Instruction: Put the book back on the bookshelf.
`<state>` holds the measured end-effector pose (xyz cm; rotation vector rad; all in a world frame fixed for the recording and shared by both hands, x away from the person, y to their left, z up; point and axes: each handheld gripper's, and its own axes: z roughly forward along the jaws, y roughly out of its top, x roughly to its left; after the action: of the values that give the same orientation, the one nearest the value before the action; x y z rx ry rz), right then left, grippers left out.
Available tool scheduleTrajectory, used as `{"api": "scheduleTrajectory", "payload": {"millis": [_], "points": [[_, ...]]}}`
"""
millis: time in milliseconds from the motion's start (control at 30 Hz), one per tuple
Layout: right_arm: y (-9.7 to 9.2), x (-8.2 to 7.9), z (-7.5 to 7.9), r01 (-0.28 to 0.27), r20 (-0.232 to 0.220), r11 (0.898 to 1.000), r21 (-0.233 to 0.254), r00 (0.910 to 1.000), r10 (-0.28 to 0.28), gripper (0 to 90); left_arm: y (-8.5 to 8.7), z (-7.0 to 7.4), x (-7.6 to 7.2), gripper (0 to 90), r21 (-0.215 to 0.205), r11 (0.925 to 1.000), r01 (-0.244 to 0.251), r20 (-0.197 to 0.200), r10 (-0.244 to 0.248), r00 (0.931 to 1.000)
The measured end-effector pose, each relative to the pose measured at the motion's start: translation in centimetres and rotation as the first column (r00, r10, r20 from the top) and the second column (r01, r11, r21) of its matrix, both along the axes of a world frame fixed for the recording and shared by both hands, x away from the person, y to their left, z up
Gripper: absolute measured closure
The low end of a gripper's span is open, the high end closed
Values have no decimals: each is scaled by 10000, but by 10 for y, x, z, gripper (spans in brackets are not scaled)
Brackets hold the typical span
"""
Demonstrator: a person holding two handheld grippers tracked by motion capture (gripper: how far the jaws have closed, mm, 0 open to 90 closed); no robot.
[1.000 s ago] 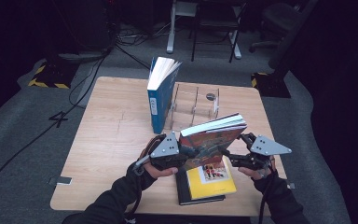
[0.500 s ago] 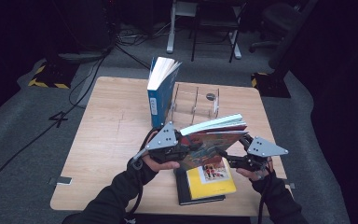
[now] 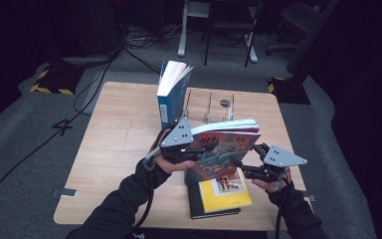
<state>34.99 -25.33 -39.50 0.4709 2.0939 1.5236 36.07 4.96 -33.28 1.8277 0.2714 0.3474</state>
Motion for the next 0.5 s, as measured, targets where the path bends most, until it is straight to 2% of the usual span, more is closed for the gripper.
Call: {"api": "scheduleTrajectory", "payload": {"millis": [200,367,500], "points": [[0,0,0,-33,-23,10000,18,10000,33,386,-6,5,4,620,95,9998,147,-35,-146,9999],[-1,1,0,-27,-33,10000,-27,10000,27,384,-8,7,4,673,136,9992,369,88,-371,9993],[-1,1,0,13,-131,10000,-42,9999,-14,367,-10,8,5,705,34,9992,409,-85,-409,9991]]}}
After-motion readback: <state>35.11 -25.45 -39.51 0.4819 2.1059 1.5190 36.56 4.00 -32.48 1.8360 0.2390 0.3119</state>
